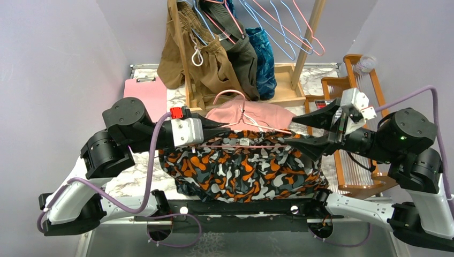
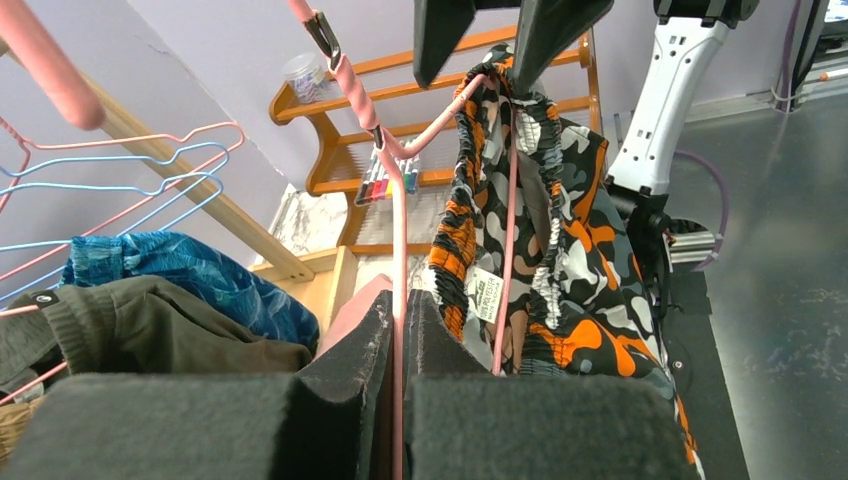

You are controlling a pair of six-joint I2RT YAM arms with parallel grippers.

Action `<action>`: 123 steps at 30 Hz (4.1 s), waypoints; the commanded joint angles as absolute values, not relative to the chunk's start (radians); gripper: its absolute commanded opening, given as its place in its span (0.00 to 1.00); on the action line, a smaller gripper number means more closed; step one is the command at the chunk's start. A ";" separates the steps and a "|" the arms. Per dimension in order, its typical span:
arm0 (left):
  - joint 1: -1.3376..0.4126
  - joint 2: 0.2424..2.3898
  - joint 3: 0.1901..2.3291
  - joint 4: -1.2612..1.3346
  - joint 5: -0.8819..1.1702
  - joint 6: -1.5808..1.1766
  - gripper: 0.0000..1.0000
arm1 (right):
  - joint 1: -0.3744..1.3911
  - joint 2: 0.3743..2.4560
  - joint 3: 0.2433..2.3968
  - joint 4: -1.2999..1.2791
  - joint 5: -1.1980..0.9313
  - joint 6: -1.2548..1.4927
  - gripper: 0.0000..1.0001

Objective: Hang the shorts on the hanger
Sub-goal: Hang the shorts on the hanger.

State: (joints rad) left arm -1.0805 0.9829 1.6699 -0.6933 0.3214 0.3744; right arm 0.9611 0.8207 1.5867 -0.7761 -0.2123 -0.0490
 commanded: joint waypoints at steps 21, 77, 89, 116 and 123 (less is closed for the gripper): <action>-1.083 1.076 1.651 -0.599 0.471 0.344 0.00 | 0.962 1.016 1.583 -0.468 -0.468 0.056 0.43; -1.083 0.837 1.445 -0.560 0.057 0.335 0.14 | 0.962 0.901 1.597 -0.519 -0.372 0.044 0.01; -1.083 0.795 1.466 -0.571 -0.014 0.330 0.37 | 0.962 0.894 1.619 -0.529 -0.355 0.037 0.01; -1.084 0.666 1.316 -0.626 -0.123 0.289 0.24 | 0.961 0.873 1.631 -0.524 -0.357 0.040 0.01; -1.083 0.657 1.304 -0.627 -0.132 0.285 0.15 | 0.962 0.870 1.623 -0.521 -0.356 0.041 0.01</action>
